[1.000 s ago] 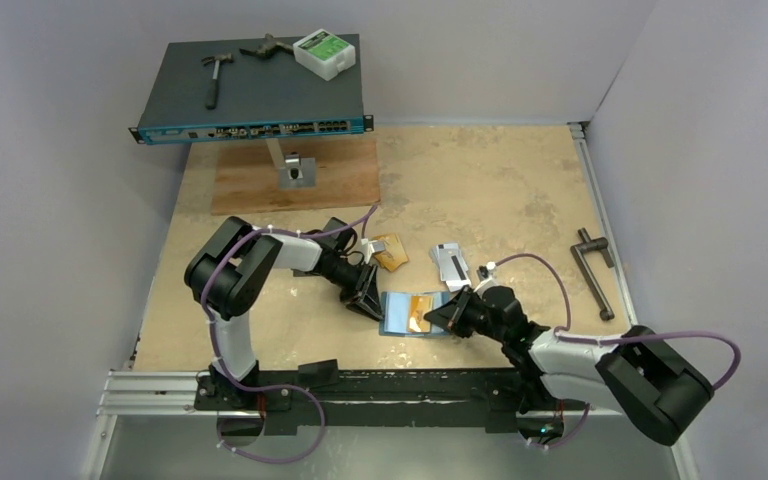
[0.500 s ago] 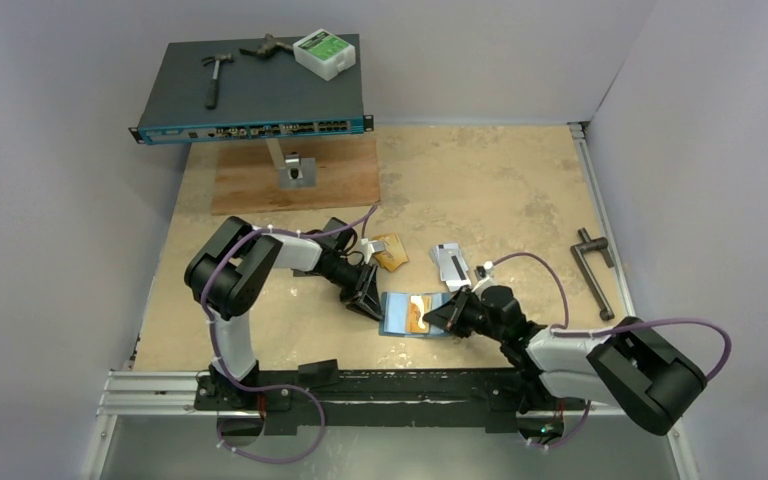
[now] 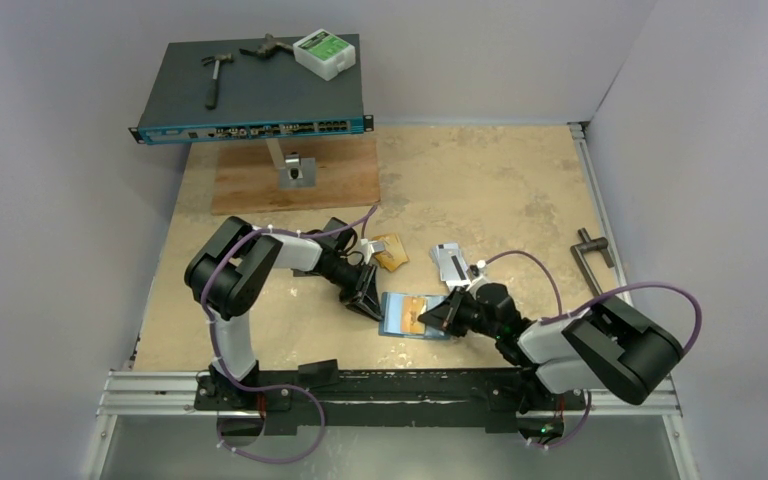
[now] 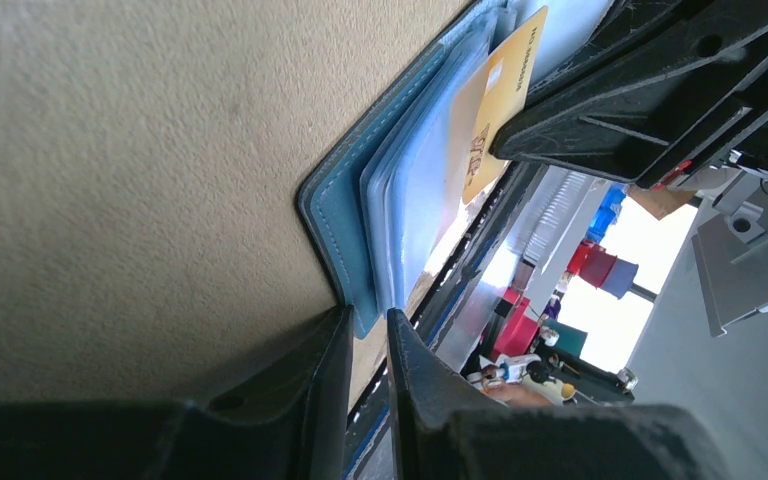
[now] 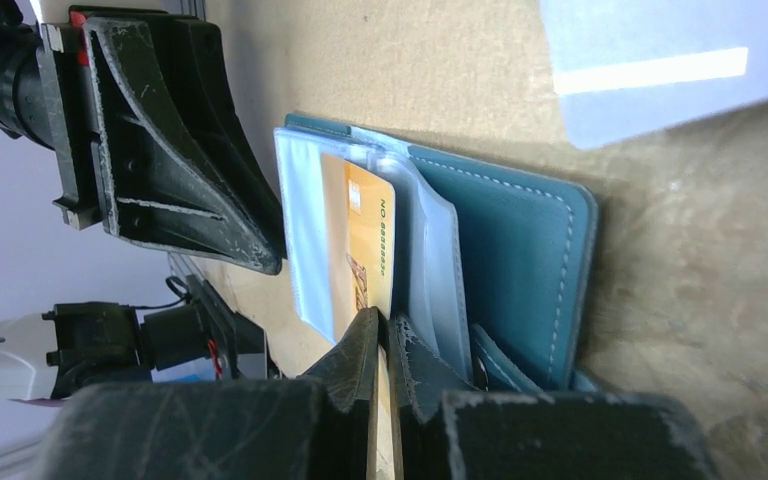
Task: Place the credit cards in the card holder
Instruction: Insert the credit card into the card holder.
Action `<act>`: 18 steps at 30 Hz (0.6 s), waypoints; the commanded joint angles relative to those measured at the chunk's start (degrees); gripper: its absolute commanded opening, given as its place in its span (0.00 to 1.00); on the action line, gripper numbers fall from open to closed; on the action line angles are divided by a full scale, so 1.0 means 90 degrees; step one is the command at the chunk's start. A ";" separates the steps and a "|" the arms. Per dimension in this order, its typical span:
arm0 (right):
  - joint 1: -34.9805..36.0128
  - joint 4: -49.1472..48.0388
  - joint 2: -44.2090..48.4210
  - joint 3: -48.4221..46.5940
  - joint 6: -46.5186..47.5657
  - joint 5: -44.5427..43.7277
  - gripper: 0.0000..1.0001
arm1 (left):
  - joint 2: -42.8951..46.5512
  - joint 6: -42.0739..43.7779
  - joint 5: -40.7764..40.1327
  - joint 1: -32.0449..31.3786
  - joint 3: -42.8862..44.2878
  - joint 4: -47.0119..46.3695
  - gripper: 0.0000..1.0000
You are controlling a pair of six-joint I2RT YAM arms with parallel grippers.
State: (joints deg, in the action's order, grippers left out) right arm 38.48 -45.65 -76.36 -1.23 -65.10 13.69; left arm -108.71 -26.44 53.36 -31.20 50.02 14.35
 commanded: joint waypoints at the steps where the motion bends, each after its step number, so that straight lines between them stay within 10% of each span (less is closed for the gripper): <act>1: 0.0104 0.0595 -0.0411 -0.0164 0.0469 0.0250 0.00 | -0.0089 0.0115 -0.0353 -0.0031 0.0129 -0.0067 0.19; 7: 0.0351 0.1222 -0.0322 -0.0447 0.0556 0.0026 0.01 | -0.0076 0.0120 -0.0319 -0.0038 0.0153 -0.0070 0.18; 18: 0.1420 0.2967 -0.0344 -0.1369 0.0727 -0.1054 0.35 | -0.0059 0.0144 -0.0265 -0.0030 0.0168 -0.0071 0.17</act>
State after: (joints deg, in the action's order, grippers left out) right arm 47.51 -32.27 -77.14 -11.75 -61.45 7.99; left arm -108.71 -26.37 53.32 -31.09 50.15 15.27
